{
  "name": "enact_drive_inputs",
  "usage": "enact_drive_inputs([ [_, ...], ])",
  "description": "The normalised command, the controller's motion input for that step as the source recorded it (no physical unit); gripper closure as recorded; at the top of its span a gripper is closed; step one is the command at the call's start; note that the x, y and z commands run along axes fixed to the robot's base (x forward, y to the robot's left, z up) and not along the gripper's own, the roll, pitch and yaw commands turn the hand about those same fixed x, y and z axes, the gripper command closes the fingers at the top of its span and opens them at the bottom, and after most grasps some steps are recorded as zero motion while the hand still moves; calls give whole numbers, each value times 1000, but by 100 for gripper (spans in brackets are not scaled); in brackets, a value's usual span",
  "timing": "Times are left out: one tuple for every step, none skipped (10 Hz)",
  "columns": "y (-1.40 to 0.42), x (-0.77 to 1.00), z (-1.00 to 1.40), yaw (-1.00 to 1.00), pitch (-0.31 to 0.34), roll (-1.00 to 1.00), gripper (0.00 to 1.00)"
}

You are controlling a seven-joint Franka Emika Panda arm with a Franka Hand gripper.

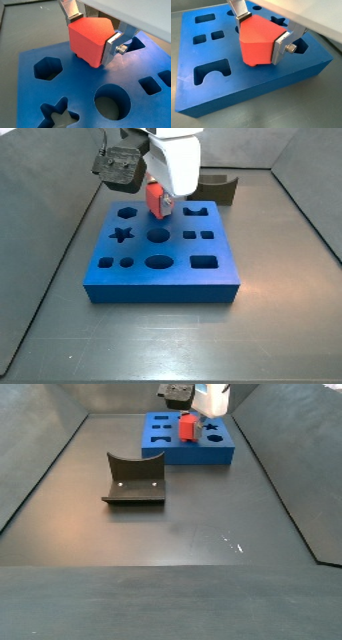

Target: Insert the 3 prong object.

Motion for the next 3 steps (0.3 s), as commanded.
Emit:
enact_drive_inputs([
  [0,0,-377,-49,-111,-19,100],
  [0,0,0,0,0,-23,100],
  [0,0,0,0,0,0,100],
])
